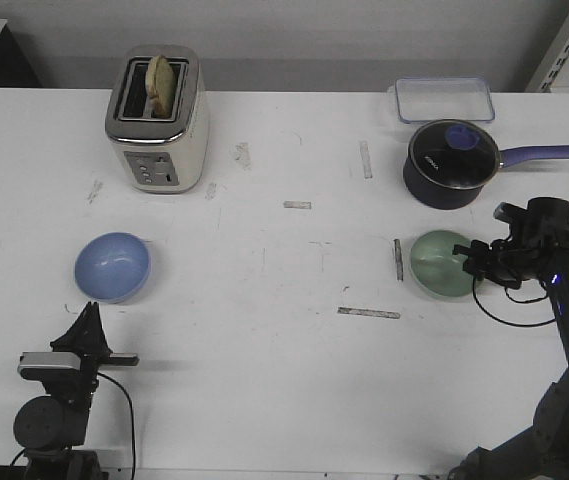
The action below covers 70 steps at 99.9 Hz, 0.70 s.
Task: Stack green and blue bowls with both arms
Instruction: 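Lower the right gripper onto the rim of the pale green bowl and grasp it, then slide the pale green bowl with the right gripper toward the table center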
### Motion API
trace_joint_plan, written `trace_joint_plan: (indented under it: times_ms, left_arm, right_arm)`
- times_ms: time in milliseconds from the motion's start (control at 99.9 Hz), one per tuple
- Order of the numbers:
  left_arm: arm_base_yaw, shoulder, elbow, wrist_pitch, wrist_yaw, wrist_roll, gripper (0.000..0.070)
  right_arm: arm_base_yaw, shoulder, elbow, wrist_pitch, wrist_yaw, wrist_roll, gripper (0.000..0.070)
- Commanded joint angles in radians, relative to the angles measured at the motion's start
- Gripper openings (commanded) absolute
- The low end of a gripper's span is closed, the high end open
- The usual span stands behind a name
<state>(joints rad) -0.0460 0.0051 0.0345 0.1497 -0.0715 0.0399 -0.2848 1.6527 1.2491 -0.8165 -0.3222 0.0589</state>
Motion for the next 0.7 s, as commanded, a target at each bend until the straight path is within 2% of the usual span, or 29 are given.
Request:
trace_joint_plan:
  times_ms: [0, 150, 481, 691]
  left_arm:
    - [0.001, -0.002, -0.022, 0.015, 0.005, 0.012, 0.0002]
    - [0.001, -0.002, -0.022, 0.015, 0.005, 0.012, 0.0002]
    - [0.001, -0.002, -0.022, 0.015, 0.005, 0.012, 0.0002]
    - [0.001, -0.002, -0.022, 0.015, 0.005, 0.012, 0.0002]
  right_arm:
    - [-0.006, 0.017, 0.014, 0.007, -0.004, -0.008, 0.0111]
    - [-0.006, 0.010, 0.015, 0.005, -0.004, -0.008, 0.0012]
    - [0.025, -0.067, 0.015, 0.001, -0.029, 0.008, 0.0012]
    - [0.171, -0.135, 0.015, 0.017, -0.029, 0.115, 0.0012]
